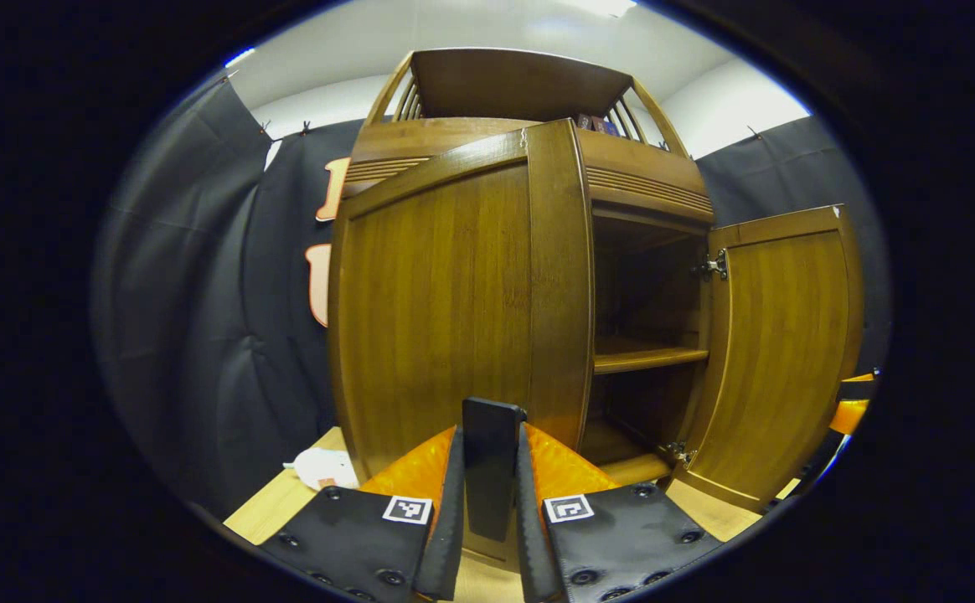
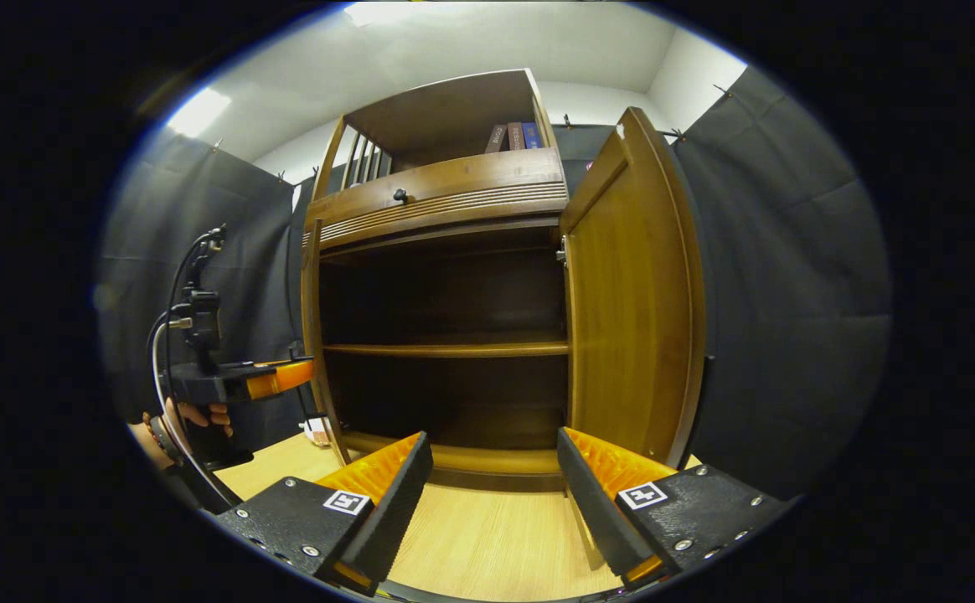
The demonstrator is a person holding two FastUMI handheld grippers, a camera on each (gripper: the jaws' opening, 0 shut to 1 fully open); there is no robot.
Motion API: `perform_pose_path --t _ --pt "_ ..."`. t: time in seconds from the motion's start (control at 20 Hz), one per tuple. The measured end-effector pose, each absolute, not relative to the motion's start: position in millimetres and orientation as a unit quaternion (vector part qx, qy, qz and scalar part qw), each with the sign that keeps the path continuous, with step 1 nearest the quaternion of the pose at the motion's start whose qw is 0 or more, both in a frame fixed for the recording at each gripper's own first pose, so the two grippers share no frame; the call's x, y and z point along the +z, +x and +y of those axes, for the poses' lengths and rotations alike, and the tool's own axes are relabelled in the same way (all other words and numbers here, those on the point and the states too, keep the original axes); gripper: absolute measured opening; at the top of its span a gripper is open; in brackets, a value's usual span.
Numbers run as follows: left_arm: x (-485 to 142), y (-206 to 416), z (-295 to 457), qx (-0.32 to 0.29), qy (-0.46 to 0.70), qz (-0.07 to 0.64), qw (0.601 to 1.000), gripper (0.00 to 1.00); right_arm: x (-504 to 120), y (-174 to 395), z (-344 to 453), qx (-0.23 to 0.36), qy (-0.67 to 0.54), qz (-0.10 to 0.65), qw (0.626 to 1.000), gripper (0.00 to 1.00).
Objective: Open the right door of the double-door shoe cabinet with the right hand, and open the left door with the left hand.
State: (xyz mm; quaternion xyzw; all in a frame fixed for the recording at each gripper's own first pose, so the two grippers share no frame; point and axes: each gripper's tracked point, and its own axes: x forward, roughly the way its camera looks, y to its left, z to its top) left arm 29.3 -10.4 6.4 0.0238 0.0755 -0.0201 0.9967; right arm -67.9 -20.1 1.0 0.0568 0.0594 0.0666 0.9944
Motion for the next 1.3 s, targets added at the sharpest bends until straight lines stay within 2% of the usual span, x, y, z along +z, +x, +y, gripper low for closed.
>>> perform_pose_path --t 0.3,0.4,0.45,0.5,0.55,0.6,0.65,0.7,0.75,0.8,0.85,1.05,1.3 --pt "13 -13 46 0.049 -0.009 0.076 0.996 0.34 9 -55 -2 0.082 0.057 0.041 0.994 0.92" --pt "16 -22 62 0.057 0.008 0.071 0.996 0.27 12 -54 2 0.09 0.057 0.038 0.994 0.92" --pt "17 -28 72 0.064 0.022 0.069 0.995 0.27 13 -53 3 0.094 0.056 0.039 0.993 0.92" --pt "15 -27 82 0.074 0.03 0.066 0.995 0.25 13 -52 4 0.096 0.056 0.039 0.993 0.98" --pt "16 -28 90 0.082 0.033 0.065 0.994 0.2 13 -52 4 0.097 0.055 0.04 0.993 0.92" --pt "16 -28 96 0.09 0.033 0.063 0.993 0.18 13 -52 4 0.095 0.055 0.04 0.993 0.92" --pt "18 -27 102 0.095 0.032 0.057 0.993 0.2 12 -52 4 0.094 0.055 0.039 0.993 0.92" --pt "18 -32 110 0.097 0.03 0.055 0.993 0.12 12 -52 3 0.091 0.056 0.039 0.993 0.92" --pt "18 -35 117 0.097 0.027 0.053 0.994 0.22 12 -54 3 0.09 0.058 0.04 0.993 0.98" --pt "20 -38 125 0.096 0.021 0.047 0.994 0.22 11 -54 3 0.087 0.058 0.041 0.994 0.92" --pt "19 -38 131 0.092 0.013 0.046 0.995 0.14 11 -55 3 0.085 0.059 0.043 0.994 0.92" --pt "17 -35 135 0.044 0.026 0.04 0.998 0.14 10 -56 3 0.078 0.056 0.045 0.994 0.92" --pt "19 -36 169 0.021 0.013 0.029 0.999 0.14 19 -54 9 0.075 0.055 0.037 0.995 0.92"
